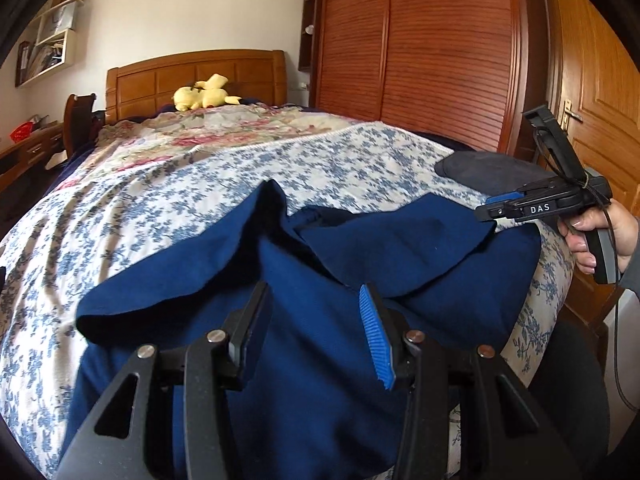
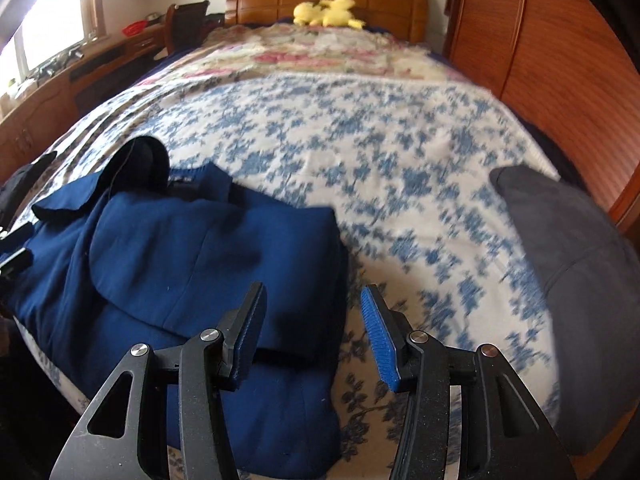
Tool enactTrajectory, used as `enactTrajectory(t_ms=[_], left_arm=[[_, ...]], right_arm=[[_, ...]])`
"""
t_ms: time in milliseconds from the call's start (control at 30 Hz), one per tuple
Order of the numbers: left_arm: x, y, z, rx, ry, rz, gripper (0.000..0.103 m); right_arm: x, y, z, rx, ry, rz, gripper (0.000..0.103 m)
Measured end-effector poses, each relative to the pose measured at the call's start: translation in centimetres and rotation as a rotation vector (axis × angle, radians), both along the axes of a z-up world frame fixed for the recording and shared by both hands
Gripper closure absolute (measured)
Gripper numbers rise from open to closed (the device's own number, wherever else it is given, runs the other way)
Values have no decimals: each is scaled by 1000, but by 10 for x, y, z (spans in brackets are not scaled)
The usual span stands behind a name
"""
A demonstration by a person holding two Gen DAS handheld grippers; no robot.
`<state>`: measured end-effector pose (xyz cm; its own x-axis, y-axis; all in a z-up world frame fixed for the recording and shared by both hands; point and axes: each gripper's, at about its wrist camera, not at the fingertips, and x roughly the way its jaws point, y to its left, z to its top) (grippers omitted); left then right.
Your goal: Fold large clothes
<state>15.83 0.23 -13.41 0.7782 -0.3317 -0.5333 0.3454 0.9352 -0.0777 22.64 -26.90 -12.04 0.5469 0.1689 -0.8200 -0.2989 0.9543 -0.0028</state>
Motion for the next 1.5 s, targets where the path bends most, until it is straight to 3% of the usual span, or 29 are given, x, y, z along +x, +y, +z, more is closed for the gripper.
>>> enactTrajectory(t_ms=[100, 133, 167, 200, 333, 433, 567, 867, 1033, 1300, 1500], left_arm=[[0, -7, -2, 16, 1, -13, 59], [-1, -8, -3, 20, 2, -18, 59], [-1, -9, -3, 23, 1, -19, 59], [-1, -10, -3, 25, 1, -18, 59], [0, -6, -1, 20, 0, -3, 59], [1, -1, -1, 12, 3, 12, 59], [0, 3, -1, 6, 5, 23, 59], [-6, 6, 5, 7, -13, 14, 59], [-7, 12, 8, -1, -18, 21, 59], [-7, 17, 11, -7, -20, 28, 59], [-10, 24, 15, 3, -20, 54, 59]], right_arm=[[0, 1, -14, 29, 53, 18, 53], [-1, 4, -16, 46, 65, 34, 58], [-1, 6, -17, 61, 73, 58, 82], [-1, 10, -15, 65, 69, 92, 94], [12, 16, 12, 161, 3, 133, 100], [38, 21, 34, 208, -57, 115, 100], [77, 30, 48, 195, -124, 63, 101], [148, 10, 28, 125, -92, -190, 100], [141, 1, 26, 81, -134, -205, 75], [105, 7, 14, -50, -121, -72, 71], [71, 28, 16, -6, -121, 17, 71]])
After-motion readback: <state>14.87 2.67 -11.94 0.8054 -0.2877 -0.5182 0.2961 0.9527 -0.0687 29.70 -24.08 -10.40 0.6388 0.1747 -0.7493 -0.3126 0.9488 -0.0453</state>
